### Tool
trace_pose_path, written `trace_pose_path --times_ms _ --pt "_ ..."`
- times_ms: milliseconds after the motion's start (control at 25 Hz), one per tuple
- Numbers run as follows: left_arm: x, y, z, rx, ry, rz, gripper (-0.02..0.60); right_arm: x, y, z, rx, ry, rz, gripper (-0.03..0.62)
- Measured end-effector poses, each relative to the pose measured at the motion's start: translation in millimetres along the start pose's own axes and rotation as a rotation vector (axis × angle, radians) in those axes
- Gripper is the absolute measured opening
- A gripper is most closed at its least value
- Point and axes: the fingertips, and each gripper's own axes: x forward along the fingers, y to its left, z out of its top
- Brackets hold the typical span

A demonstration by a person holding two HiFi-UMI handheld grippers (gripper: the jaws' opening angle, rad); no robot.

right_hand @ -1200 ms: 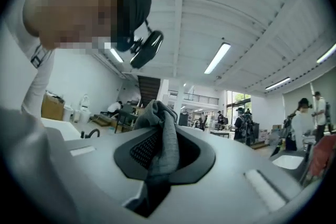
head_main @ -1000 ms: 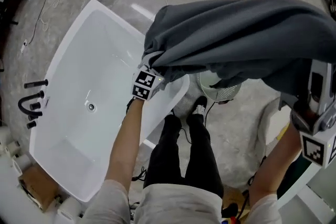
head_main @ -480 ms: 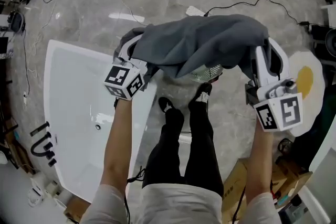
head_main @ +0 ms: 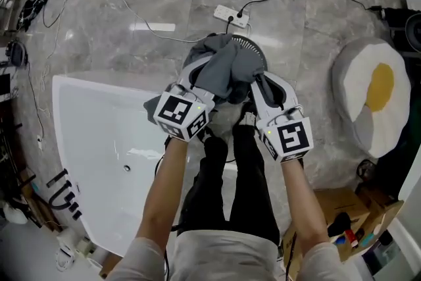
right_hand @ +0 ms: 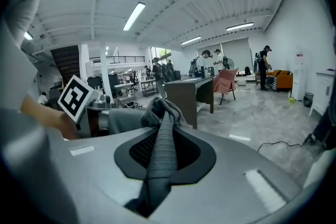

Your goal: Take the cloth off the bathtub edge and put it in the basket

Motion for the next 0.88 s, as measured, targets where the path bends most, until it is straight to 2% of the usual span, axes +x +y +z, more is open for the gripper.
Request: trace_pose_path --times_ms 560,720,880 --pt "89 -38 -50 -0.048 0.104 -0.02 0.109 1 -71 -123 0.321 0.185 -0.041 0.035" --pt "93 -25 -76 -0.091 0.135 0.015 0.109 10 -80 -149 0.37 0.22 -0.016 0.035" --pt "80 5 -108 -0.137 0.177 0.097 0.109 26 -75 -174 0.399 0.258 0.031 0.035"
